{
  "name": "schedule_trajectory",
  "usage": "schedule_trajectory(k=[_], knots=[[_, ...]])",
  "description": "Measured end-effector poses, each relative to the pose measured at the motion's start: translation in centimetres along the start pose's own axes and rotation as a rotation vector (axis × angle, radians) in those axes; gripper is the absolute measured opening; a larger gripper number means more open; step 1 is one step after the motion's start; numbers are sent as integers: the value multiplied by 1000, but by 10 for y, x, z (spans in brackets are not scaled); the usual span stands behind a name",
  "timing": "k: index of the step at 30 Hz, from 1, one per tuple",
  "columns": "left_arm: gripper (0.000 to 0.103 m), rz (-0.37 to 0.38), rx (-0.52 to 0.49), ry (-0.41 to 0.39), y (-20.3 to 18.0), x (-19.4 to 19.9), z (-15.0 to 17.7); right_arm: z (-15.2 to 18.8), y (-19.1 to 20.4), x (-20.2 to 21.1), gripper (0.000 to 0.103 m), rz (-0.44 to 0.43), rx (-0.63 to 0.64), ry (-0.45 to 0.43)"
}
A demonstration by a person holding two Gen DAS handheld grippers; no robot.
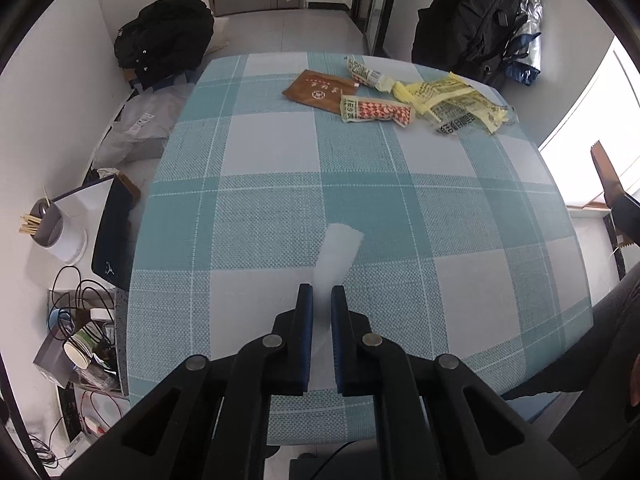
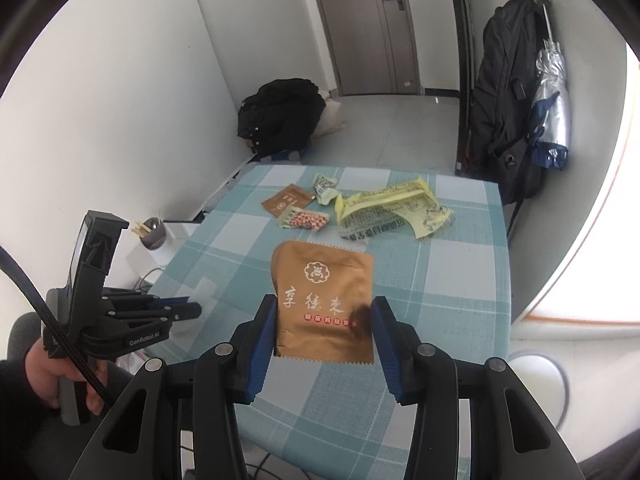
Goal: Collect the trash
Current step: 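Carry the sachet and foam strip in both grippers over the bin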
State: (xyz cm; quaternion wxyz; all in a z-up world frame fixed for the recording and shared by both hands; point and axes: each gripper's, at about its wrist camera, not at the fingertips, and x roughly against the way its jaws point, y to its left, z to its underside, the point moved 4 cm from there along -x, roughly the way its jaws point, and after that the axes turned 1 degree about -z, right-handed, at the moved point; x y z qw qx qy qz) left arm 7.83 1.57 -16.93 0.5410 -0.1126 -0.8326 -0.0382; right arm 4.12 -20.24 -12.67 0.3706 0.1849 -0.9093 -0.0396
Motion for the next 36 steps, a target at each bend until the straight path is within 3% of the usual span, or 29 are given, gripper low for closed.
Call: schedule_trajectory(k=[7,18,29,36], knots=[[5,21,42,-30,3,8,-4,-4,4,6,45,3,2,-22],[5,40,51,-132,-12,44,-34,-30,5,39,45,2,5,-148],[5,116,4,-222,-66,79,-71,-67,-25,85,45,2,-65,-299],[5,185,-35,-253,-116,92,-99,-83,-57,125,45,53,-88,-381]])
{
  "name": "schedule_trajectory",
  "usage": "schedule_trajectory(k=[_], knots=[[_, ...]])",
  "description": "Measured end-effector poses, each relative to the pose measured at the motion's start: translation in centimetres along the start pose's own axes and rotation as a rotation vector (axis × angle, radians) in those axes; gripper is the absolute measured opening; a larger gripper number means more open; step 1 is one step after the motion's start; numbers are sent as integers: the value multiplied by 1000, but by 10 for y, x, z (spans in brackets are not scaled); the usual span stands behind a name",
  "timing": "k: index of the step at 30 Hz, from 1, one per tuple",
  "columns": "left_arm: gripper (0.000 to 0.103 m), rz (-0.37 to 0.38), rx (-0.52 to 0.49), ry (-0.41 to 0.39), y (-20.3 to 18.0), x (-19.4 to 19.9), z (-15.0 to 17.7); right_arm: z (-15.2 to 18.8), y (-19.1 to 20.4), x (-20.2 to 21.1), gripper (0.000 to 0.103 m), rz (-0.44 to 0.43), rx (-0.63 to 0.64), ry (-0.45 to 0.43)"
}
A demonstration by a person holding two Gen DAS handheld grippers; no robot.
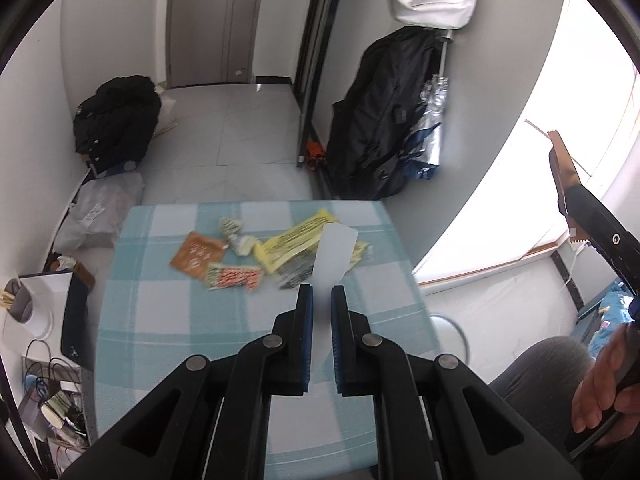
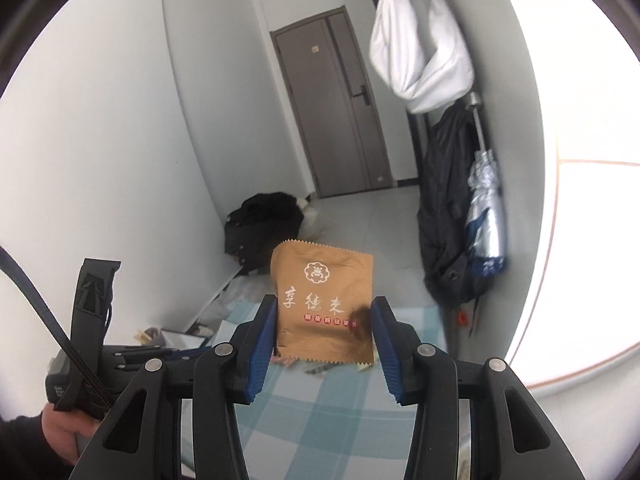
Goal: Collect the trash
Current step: 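Carry the sachet and foam strip in both grippers over the bin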
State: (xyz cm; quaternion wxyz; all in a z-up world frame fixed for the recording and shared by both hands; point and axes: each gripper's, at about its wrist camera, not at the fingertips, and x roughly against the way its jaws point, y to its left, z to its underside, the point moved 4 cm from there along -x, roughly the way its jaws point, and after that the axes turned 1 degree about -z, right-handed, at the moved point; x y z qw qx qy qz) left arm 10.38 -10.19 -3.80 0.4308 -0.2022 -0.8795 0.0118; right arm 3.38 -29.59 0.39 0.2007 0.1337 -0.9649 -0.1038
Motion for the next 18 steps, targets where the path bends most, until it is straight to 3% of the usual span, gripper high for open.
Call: schedule_trajectory(k=[11,18], knots=[[5,139,-117,3,-102,-29,-31,-34,-92,62,46,151,-82,-79],[5,222,-204,56,-168,-59,-34,-23,-159,93,46,287,-166,-51]])
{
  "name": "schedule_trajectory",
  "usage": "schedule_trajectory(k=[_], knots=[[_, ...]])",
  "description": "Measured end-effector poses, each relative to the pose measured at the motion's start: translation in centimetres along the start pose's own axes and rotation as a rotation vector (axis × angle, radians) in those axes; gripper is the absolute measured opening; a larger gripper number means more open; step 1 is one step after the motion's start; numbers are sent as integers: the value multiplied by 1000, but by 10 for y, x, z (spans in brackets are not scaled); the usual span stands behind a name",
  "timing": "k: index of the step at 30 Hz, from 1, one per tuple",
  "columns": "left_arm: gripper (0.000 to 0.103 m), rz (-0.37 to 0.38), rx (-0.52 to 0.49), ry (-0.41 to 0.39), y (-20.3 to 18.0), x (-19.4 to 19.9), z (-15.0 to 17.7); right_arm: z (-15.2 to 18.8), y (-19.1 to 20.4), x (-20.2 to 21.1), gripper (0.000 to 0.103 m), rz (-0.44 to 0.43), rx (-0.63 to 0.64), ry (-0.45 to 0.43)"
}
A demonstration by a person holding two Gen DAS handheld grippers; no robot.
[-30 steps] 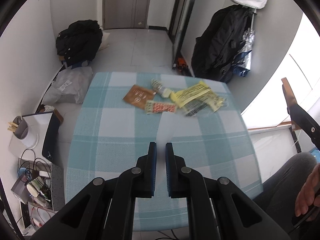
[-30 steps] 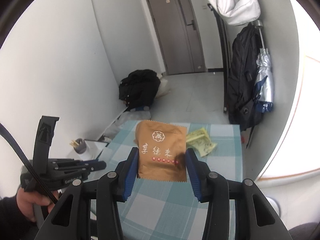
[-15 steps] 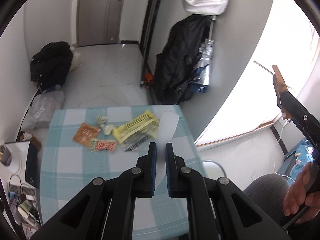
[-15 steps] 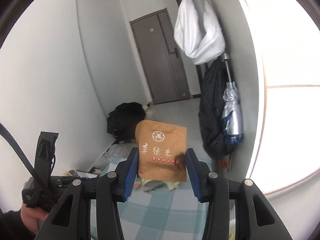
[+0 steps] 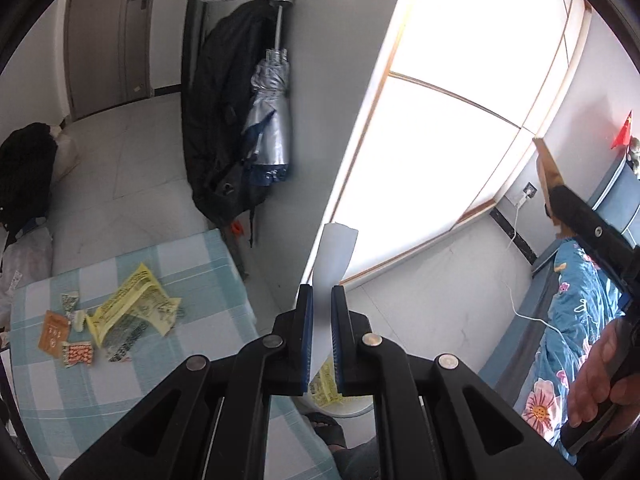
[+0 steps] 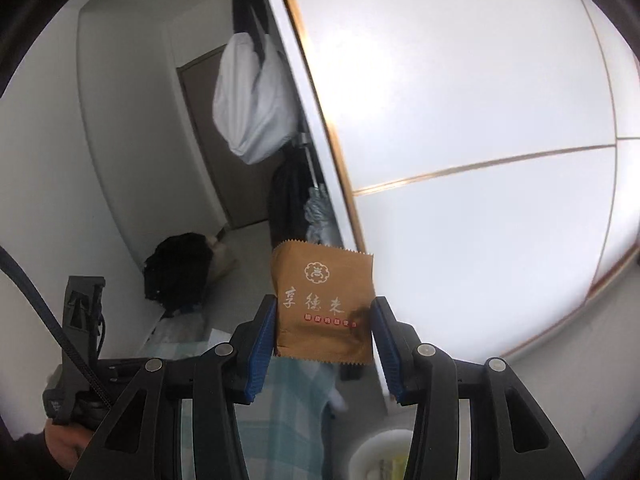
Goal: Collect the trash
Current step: 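Carry the sachet and foam strip in both grippers over the bin, then open both grippers to drop the sachet and foam strip into the bin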
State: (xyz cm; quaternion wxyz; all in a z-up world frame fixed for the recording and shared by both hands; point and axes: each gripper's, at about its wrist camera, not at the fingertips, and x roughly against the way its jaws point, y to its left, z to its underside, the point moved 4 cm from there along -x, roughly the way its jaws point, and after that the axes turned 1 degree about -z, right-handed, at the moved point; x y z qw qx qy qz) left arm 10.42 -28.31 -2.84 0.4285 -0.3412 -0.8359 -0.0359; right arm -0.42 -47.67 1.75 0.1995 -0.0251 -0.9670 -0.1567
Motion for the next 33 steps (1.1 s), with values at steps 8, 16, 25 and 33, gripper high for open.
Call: schedule_trajectory(k=[8,16,25,33], knots=[[5,75,-31,161,-35,-69,13,58,-71,-25,46,114,-90,130],[5,84,-68,313,-48,-133,37,124,-133,-62,45,136,-231,273],[5,65,-85,559,-54,-210,80,219,-172,-125,45,54,-369,490],[5,67,-75,749,-54,-252,115,276,-171,-167,46,-34,-448,596]])
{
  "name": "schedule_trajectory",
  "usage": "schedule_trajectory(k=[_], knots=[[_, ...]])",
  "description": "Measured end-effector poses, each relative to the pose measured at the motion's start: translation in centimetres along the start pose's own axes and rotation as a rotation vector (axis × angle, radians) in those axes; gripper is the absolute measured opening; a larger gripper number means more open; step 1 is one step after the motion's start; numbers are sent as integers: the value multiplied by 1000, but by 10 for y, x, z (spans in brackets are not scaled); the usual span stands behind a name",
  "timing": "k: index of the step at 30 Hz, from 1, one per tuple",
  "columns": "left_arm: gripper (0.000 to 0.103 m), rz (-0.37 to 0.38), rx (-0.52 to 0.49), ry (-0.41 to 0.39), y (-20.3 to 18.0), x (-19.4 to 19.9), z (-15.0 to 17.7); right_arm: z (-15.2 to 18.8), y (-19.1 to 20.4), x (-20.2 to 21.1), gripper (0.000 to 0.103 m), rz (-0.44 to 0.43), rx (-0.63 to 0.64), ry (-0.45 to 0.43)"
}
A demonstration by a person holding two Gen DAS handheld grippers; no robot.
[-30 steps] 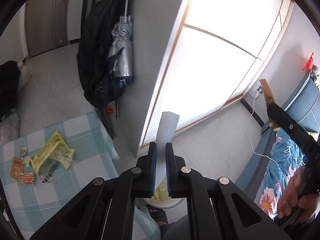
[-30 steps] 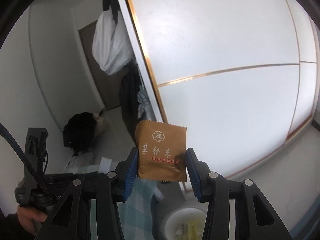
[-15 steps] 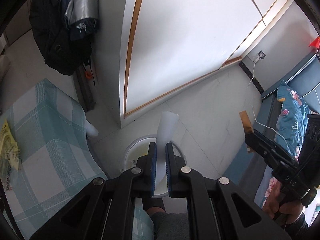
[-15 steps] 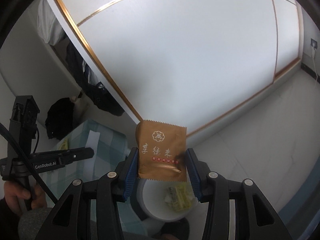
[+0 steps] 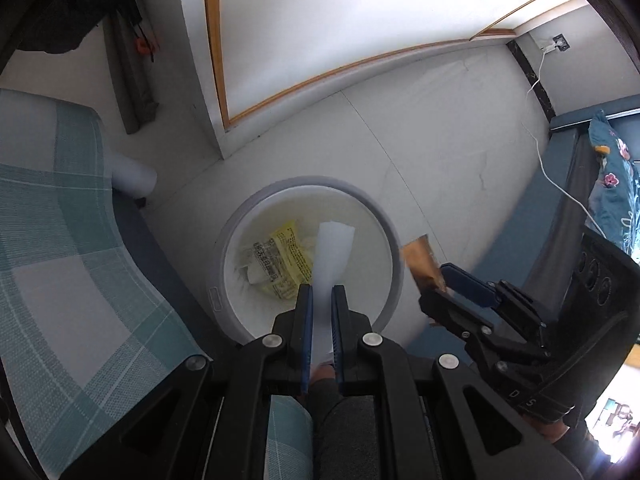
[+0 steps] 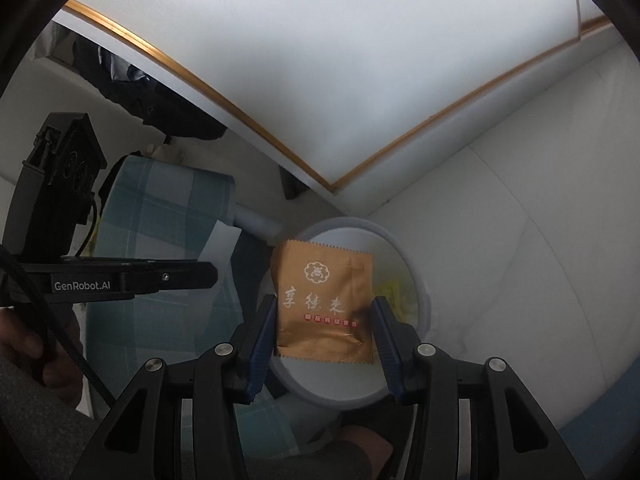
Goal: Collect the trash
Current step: 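Open both grippers to drop the sachet and foam strip into the bin, then move both empty grippers back over the table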
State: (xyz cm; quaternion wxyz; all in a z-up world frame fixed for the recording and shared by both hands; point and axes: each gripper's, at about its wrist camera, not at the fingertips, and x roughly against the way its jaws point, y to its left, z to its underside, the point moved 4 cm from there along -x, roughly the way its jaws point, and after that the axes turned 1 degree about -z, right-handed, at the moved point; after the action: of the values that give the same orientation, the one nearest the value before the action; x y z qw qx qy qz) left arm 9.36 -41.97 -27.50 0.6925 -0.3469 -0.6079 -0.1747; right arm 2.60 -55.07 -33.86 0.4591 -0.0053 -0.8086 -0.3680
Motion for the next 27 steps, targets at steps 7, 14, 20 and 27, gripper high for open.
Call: schedule_trajectory(k=[7,14,20,27], knots=[[6,-17,-26,87,-5,-26,-9,5,-17,-37,46,-10,-72,73],[9,-30,5,139,-3,-34,-16,-2,-11,-57,47,13,-74,114],[10,-47,34,174,2,-40,-14,2,-12,-68,53,21,-54,123],[37,-43,73,171,7,-42,-11,9,-17,-56,60,23,-54,127]])
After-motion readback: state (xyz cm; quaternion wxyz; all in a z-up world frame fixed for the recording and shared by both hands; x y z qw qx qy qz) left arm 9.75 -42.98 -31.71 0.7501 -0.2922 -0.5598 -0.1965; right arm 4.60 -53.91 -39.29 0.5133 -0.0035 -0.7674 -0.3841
